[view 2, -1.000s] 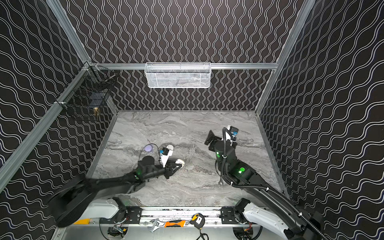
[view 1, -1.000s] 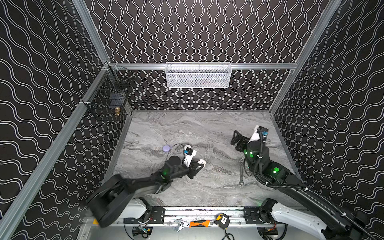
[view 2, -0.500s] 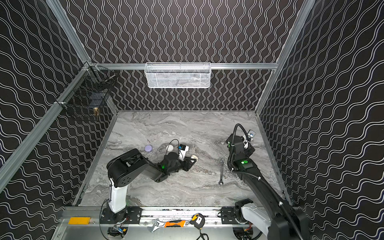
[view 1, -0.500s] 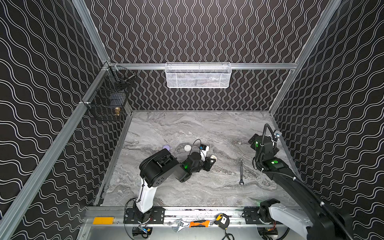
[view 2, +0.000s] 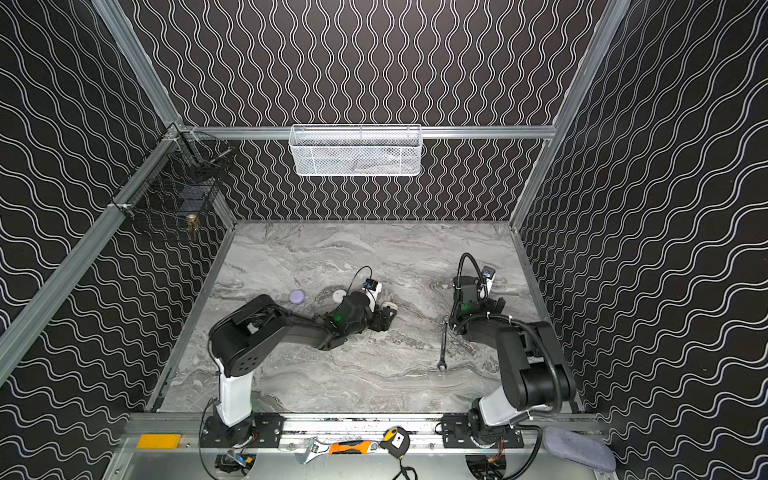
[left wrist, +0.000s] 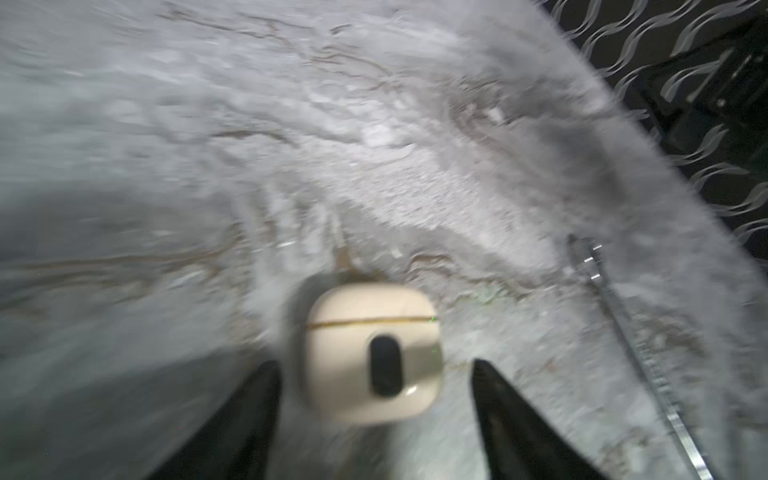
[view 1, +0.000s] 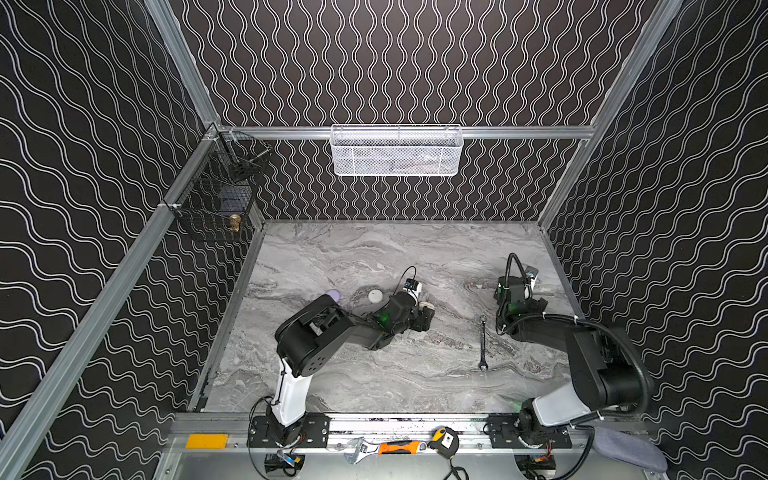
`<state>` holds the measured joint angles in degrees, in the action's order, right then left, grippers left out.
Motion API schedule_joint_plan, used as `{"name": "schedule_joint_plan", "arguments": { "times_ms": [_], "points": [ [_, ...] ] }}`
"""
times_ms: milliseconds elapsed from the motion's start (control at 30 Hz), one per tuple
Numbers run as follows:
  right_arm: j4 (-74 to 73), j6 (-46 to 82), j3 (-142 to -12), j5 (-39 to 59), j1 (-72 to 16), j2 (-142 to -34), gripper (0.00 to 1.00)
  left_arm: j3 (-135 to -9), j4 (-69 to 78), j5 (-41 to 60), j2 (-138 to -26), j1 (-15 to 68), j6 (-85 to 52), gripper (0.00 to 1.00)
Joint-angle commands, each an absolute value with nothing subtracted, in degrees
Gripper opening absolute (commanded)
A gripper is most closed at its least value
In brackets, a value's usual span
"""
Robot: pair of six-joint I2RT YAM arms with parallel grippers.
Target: Insert the wireless bluetooth earbuds into the charging case
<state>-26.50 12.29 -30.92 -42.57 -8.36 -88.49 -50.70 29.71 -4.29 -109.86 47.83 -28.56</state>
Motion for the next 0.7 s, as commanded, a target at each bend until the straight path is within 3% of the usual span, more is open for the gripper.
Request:
{"name": "schedule_joint_plan", "arguments": {
  "times_ms": [0,67,133,200,300,367,500,600,667],
  "points": [
    [-44.23,3.75,-27.15,-36.93,-7.07,-87.26,0.99,-51.80,17.13,-10.74,-103.23,46.67,-22.92,0.95],
    [-49.62,3.04,-23.75,-34.89,-6.41,-86.41,0.99,-51.76,12.57,-12.61,-97.12,45.06,-21.36,0.97],
    [-64.77,0.05,-18.43,-29.85,-4.46,-87.81,0.99,-51.42,7.57,-15.59,-90.20,42.80,-19.50,0.98],
    [-54.88,3.56,-20.13,-27.32,-3.89,-85.11,0.99,-51.05,2.93,-19.42,-83.40,39.21,-17.07,0.98],
    [-63.54,0.98,-17.77,-25.46,-3.08,-86.80,0.99,-46.95,1.94,-30.08,-75.50,31.50,-12.30,0.98],
    [-59.58,2.60,-18.28,-23.98,-2.87,-85.54,0.99,-39.15,10.28,-34.31,-71.81,26.15,-4.71,0.98],
    [-62.38,2.35,-16.54,-17.12,-1.14,-85.96,0.99,-21.73,38.02,-33.04,-71.76,18.37,6.15,0.98],
    [-83.26,-1.10,-9.01,-14.34,-0.60,-90.28,0.99,-18.96,48.92,-25.06,-79.55,15.44,6.33,0.98],
    [-75.75,0.01,-9.85,-14.56,-1.05,-86.82,1.00,-21.31,53.48,-30.24,-87.27,14.57,7.13,0.98]
  ]
}}
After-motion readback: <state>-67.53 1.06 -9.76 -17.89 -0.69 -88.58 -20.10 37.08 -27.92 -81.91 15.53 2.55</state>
